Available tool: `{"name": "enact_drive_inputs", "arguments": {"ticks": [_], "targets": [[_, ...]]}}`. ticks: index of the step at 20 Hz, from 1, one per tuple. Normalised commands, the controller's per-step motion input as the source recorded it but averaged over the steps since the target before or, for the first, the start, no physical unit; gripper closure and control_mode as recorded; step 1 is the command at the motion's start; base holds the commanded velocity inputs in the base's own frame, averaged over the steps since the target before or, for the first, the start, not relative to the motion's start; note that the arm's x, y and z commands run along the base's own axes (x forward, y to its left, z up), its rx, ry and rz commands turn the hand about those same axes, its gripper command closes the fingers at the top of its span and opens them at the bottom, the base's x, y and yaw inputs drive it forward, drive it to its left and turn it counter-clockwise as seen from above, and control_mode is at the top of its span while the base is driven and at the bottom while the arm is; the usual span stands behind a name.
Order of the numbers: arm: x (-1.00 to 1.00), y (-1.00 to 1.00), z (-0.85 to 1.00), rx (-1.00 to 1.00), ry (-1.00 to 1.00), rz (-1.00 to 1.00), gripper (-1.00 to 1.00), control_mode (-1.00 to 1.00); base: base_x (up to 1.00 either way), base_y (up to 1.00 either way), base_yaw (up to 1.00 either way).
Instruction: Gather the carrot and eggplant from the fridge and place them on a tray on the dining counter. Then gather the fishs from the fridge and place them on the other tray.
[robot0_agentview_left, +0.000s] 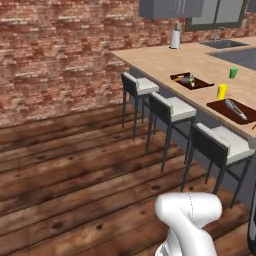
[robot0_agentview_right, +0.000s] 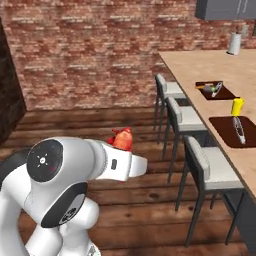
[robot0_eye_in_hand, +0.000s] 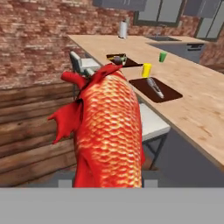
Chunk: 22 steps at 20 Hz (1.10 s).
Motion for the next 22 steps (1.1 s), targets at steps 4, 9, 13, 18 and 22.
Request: {"name": "enact_drive_inputs", "arguments": {"ticks": [4, 9, 13, 18, 22], "targets": [[0.00, 0.00, 0.00, 0.00, 0.00, 0.00, 1.00, 1.00, 0.78, 0.11, -0.42], [0.00, 0.00, 0.00, 0.00, 0.00, 0.00, 1.00, 1.00, 0.65, 0.24, -0.44], [0.00, 0.00, 0.00, 0.00, 0.00, 0.00, 1.00, 1.00, 0.50, 0.39, -0.46], [0.00, 0.00, 0.00, 0.00, 0.00, 0.00, 1.00, 1.00, 0.52, 0.35, -0.42], [0.00, 0.00, 0.00, 0.00, 0.00, 0.00, 1.00, 1.00, 0.42, 0.01, -0.39]]}}
